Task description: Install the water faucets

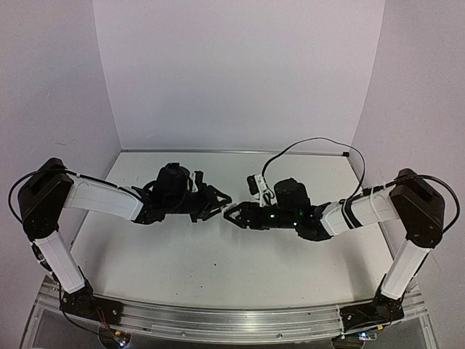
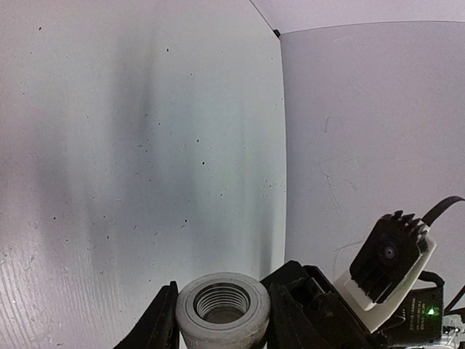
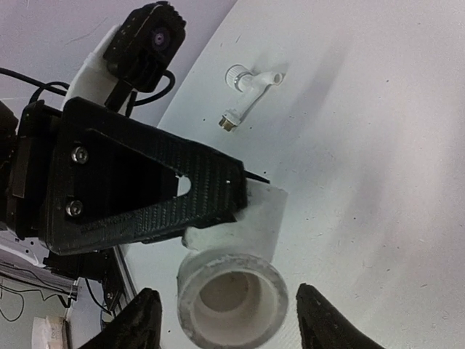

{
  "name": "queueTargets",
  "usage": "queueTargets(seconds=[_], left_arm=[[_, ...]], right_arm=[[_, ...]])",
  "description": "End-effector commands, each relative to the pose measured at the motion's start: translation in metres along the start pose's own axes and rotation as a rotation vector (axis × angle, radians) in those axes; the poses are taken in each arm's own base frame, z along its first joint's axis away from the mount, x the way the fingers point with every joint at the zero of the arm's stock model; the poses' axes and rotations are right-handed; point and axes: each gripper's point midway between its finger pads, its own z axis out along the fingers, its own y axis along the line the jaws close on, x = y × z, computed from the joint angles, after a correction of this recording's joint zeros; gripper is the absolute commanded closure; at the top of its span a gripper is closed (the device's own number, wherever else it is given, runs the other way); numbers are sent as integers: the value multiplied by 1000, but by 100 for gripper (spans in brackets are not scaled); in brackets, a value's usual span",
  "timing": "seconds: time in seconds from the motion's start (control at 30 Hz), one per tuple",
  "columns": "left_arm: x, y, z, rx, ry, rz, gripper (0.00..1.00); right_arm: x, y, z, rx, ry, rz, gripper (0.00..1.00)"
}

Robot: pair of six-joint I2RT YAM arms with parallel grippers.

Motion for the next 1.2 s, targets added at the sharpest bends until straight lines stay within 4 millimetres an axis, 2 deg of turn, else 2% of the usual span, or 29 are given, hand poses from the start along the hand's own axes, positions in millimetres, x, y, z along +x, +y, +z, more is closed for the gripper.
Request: queueTargets(seconds=[0.0, 0.1, 0.23, 0.27, 0.33, 0.37, 0.4, 0.47, 0.5, 0.57, 0.6, 0.63, 0.73, 0.77, 0.8, 0.83, 0.93, 1.0, 1.07, 1.17], left_arm=[[-4, -41, -11, 148, -30, -33, 100], [-1, -39, -11, 161, -37, -55, 100], [2, -40, -10, 177, -26, -73, 100], [3, -40, -11, 178, -27, -73, 100], [3, -38, -11, 174, -29, -68, 100], [3, -36, -11, 169, -36, -57, 93], [3, -34, -11, 165, -40, -54, 89], [-2, -27, -16, 138, -85, -2, 49], [-6, -23, -19, 111, -107, 17, 36], [-13, -14, -27, 52, -148, 66, 26], [-19, -12, -30, 26, -174, 103, 23], [-25, -7, -37, -25, -202, 152, 20], [-41, -1, -55, -129, -272, 264, 18], [-45, 2, -61, -170, -289, 298, 18], [-49, 0, -69, -197, -307, 337, 18], [-55, 1, -77, -243, -332, 380, 17], [-62, 6, -92, -320, -359, 450, 17], [-64, 6, -99, -344, -377, 466, 17], [-65, 8, -109, -375, -381, 492, 17], [-63, 8, -115, -382, -379, 506, 17]], right_arm=[[-30, 22, -1, -48, -150, -45, 43], [-36, 22, -4, -47, -187, -36, 49], [-36, 19, -1, -48, -195, 5, 70], [-36, 19, -1, -47, -197, 8, 72], [-37, 15, -3, -30, -210, 22, 86], [-38, 13, -5, -12, -215, 24, 99], [-39, 13, -7, -9, -217, 19, 100], [-35, 7, -14, 66, -178, -5, 100], [-31, 2, -17, 110, -143, -15, 100], [-18, -10, -26, 222, -40, -25, 100], [-5, -20, -31, 278, 37, -36, 100], [2, -20, -39, 319, 112, -54, 100], [39, -35, -71, 468, 382, -62, 100], [61, -41, -91, 533, 519, -43, 100], [72, -41, -102, 562, 617, -30, 100], [85, -44, -122, 628, 736, -18, 100], [104, -48, -158, 729, 909, 20, 100], [110, -48, -166, 749, 976, 31, 100], [118, -44, -177, 763, 1117, 47, 100], [124, -47, -177, 780, 1189, 63, 100]])
